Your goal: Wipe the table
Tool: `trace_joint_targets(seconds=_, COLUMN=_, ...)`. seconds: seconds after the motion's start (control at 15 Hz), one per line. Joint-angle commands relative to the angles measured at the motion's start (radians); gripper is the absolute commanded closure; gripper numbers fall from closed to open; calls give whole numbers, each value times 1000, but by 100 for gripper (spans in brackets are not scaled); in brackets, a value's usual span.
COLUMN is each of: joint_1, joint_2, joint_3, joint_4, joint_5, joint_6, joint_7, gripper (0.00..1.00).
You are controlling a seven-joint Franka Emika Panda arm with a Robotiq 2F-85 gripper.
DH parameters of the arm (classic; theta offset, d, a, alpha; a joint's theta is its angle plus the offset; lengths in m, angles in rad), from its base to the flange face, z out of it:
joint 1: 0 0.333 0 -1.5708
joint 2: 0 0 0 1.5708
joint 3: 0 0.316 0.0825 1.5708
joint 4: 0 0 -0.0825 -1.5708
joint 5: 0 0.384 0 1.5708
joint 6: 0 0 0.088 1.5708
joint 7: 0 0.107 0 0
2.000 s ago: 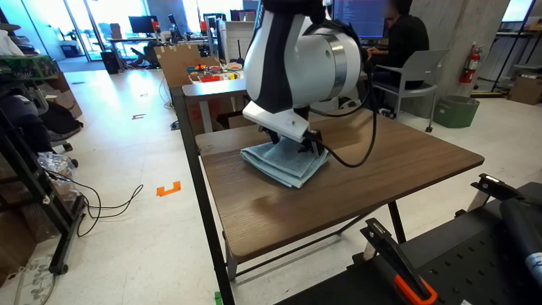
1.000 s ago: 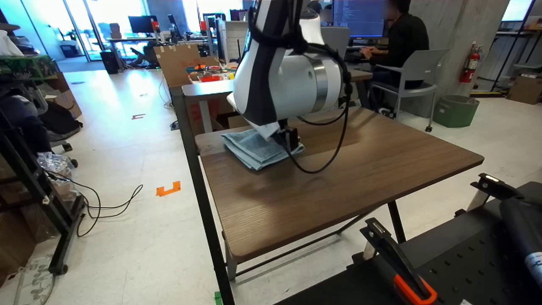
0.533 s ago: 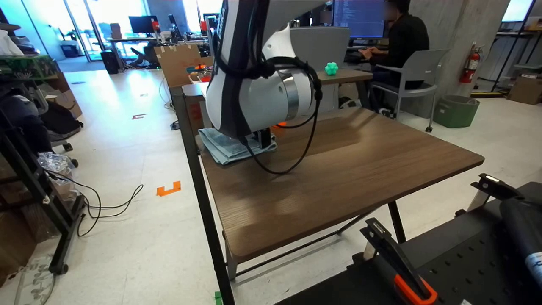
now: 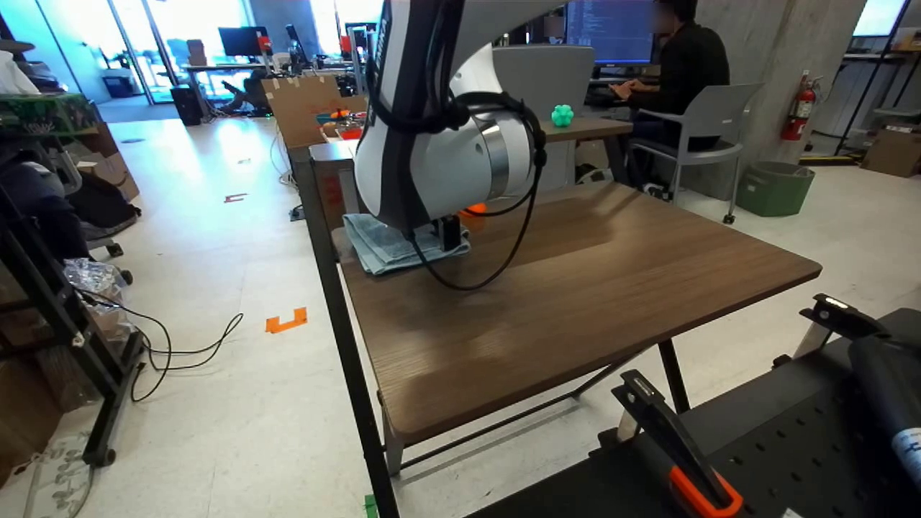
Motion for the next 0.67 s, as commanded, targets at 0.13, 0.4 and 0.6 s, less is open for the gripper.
trace_joint_targets(seconds=0.13, joint_1=-80, joint_2=-102, joint_3=127, joint_4=-165, joint_5=-55, joint_6=105, joint_7=-148, gripper=0)
trace_joint_targets(seconds=0.4, joint_1=-239, joint_2=-272, joint_3=305, joint_4=-409, joint_5=-134, joint_6=227, joint_7=-459, gripper=0)
trace_joint_targets(seconds=0.6, joint_1=-430, joint_2=-357, joint_3=489, joint_4=-563, joint_5=-178, joint_6=373, joint_7=-629, gripper=0)
